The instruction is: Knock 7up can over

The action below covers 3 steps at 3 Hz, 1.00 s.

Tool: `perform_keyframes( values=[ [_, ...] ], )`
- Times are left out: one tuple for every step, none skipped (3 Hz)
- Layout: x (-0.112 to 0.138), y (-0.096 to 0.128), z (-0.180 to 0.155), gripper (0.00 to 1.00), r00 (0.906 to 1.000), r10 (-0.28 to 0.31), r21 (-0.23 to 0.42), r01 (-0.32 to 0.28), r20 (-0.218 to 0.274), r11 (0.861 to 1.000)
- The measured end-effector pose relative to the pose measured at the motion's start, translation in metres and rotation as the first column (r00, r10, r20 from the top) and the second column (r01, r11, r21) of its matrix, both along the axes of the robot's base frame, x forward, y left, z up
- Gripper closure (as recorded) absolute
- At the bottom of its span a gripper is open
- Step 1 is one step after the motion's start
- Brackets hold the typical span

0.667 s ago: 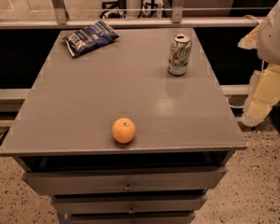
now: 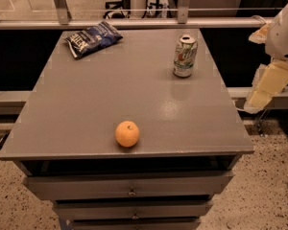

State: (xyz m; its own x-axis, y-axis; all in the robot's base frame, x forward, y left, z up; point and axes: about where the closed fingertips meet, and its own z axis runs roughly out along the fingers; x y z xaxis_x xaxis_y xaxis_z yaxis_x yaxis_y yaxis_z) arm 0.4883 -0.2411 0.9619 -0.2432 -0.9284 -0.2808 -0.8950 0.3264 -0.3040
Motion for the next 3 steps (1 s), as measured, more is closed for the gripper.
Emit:
perform_keyframes(
  values=[
    [0.050, -0.018, -0.013, 0.00, 0.9975, -0.047, 0.091, 0.042, 0.054, 0.995],
    [0.100, -0.023, -0.020, 0.00, 0.9890, -0.093, 0.221, 0.066, 0.115, 0.973],
    [0.149, -0.015, -0.028, 0.00, 0.9789, -0.110, 0.376, 0.038, 0.172, 0.926]
  ],
)
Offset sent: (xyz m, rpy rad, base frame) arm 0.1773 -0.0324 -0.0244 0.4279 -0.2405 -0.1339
